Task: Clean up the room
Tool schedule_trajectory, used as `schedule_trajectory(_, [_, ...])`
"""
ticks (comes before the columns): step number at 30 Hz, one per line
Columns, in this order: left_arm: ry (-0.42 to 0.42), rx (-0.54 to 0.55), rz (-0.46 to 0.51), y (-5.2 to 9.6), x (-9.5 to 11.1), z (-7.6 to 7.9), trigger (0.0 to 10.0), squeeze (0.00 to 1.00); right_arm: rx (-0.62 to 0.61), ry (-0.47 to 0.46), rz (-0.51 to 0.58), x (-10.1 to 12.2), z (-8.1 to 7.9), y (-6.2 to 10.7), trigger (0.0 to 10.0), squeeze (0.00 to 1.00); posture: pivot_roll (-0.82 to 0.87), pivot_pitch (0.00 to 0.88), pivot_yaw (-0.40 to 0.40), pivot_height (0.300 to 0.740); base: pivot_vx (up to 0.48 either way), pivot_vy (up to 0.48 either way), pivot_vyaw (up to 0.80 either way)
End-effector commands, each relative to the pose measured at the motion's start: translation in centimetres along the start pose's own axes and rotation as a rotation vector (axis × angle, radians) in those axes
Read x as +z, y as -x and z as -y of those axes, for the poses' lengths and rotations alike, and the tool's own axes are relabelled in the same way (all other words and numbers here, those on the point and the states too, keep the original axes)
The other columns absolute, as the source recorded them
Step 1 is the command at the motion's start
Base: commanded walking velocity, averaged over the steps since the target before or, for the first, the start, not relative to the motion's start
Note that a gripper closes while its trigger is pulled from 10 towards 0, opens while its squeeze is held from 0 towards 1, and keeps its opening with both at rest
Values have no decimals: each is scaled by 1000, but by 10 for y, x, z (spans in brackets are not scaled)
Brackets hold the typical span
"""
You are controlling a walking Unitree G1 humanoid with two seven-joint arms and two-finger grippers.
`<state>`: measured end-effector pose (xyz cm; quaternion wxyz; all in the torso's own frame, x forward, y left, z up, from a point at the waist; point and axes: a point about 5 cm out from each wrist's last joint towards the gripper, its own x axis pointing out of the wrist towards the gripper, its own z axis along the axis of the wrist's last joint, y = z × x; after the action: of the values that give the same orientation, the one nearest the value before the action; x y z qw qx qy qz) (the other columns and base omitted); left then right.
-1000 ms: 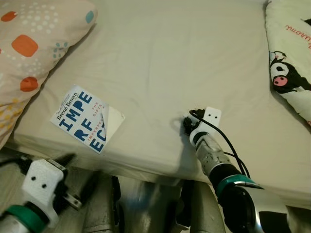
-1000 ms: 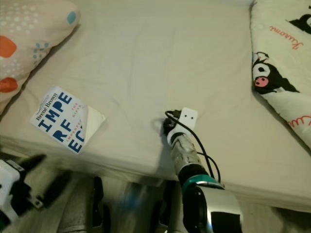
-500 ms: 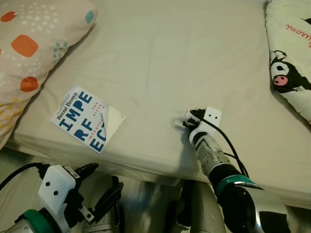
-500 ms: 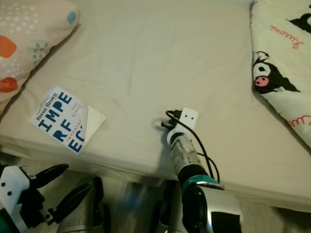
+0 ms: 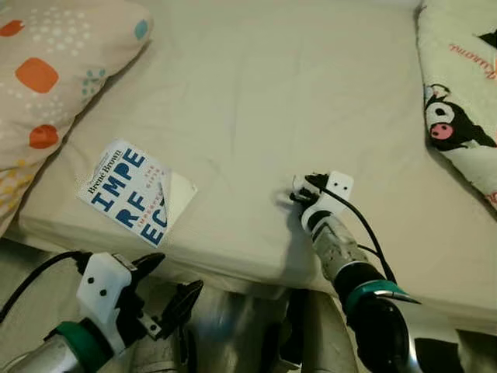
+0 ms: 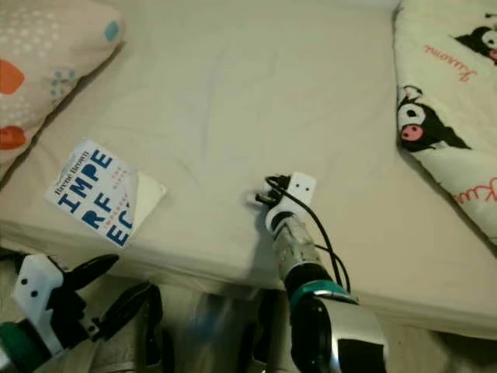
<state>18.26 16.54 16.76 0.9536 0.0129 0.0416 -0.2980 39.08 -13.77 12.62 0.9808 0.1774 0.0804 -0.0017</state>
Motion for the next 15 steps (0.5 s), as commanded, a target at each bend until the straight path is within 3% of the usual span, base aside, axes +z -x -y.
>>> schedule_trajectory(1, [11,6,-24,-1,-9,0,10000,0,-18,-19,-29,-12,8,4,0,0,207,236,-40,586,0,0,0])
schedule_trajectory(4, [-1,36,-16,-7,-13,-5,10000,0,2,-23,-19,-12,7,4,0,0,195,217,-42,586,0,0,0])
schedule_trajectory(8, [-19,180,-34,-20,-30,-24,10000,0,44,-49,18,-17,8,8,0,0,125,121,-43,586,0,0,0])
schedule_trajectory(11, [-80,278,-96,-33,-48,-38,10000,0,96,-56,38,-31,8,16,0,0,100,57,-45,586,0,0,0])
schedule_trajectory(14, [-89,300,-114,-36,-53,-42,10000,0,108,-45,34,-37,9,19,0,0,99,44,-45,586,0,0,0])
schedule_trajectory(15, [-174,360,-170,-44,-62,-51,10000,0,81,-76,13,-57,18,30,0,0,98,18,-43,586,0,0,0])
